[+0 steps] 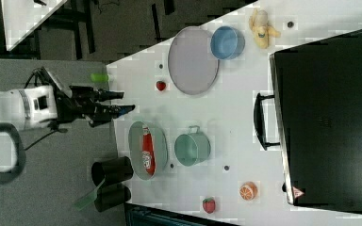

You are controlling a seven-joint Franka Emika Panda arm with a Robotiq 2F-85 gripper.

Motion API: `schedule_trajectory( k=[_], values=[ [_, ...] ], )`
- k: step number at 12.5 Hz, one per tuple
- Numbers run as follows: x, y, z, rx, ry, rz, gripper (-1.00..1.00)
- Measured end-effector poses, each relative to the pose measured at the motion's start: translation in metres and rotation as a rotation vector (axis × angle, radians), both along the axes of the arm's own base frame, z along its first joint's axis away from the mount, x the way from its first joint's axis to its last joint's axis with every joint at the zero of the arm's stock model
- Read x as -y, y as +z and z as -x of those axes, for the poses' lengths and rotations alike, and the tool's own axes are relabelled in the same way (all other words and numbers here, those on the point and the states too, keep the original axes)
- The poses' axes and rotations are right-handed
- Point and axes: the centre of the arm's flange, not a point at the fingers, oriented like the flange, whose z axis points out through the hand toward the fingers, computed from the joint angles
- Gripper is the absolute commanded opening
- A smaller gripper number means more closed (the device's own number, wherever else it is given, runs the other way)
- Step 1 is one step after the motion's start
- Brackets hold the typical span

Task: Pick ketchup from strainer and place it on the table

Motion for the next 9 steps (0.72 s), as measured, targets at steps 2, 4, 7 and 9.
schedule_trajectory(
  k=[2, 4, 7, 9],
  values=[
    [0.006, -0.011, 0.060, -0.058, -0.014, -0.015, 0.82],
    [0.016, 0.000, 0.103, -0.056, -0.045, -0.011, 1.00],
    [0.005, 0.022, 0.094, 0.043, -0.028, 0.003, 1.00],
    [-0.035, 0.009, 0.081, 0.046, 0.051, 0.022, 1.00]
  ],
)
